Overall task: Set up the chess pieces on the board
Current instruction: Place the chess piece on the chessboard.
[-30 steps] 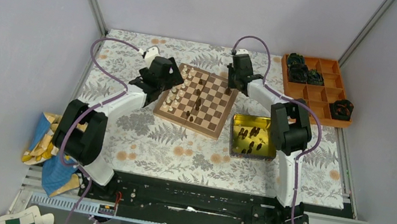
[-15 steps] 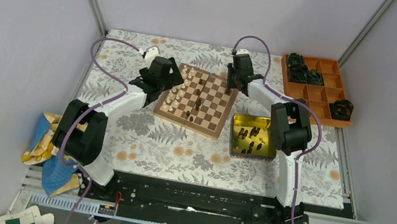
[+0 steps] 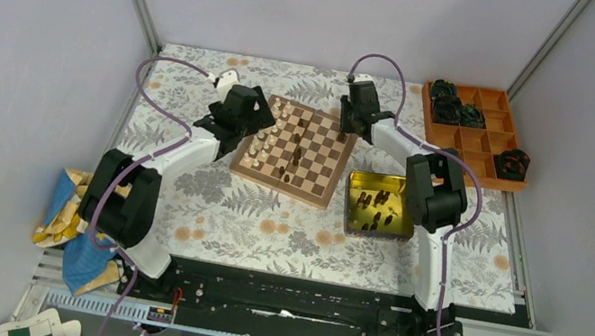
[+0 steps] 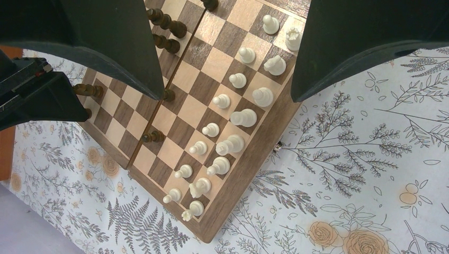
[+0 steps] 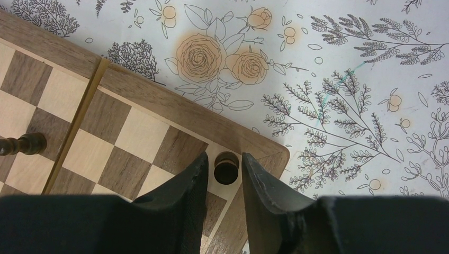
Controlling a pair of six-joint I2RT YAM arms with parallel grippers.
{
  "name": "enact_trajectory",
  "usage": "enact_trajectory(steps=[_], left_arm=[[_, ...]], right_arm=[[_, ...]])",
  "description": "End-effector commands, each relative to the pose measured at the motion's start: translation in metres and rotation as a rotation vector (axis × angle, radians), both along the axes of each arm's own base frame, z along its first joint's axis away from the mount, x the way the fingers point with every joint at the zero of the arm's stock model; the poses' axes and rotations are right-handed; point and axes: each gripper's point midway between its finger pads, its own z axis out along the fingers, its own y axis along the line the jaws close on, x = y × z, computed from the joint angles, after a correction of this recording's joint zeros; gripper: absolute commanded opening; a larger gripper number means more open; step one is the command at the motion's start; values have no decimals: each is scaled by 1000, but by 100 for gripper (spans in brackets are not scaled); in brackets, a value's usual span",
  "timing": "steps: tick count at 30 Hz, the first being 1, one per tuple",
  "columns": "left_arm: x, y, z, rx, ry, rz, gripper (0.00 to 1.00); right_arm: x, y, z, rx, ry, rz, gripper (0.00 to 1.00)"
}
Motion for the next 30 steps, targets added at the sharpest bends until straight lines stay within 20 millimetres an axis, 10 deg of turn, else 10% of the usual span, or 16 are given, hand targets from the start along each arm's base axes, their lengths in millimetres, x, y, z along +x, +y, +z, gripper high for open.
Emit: enact_trajectory(steps=[1,30], left_arm=[[9,-2,6,-19,-34,6,96],[7,-1,9,-20,-40,10,96]], right_arm=[[13,4,36,36,-66,7,37],[10,-3,80,25,-153,13,43]])
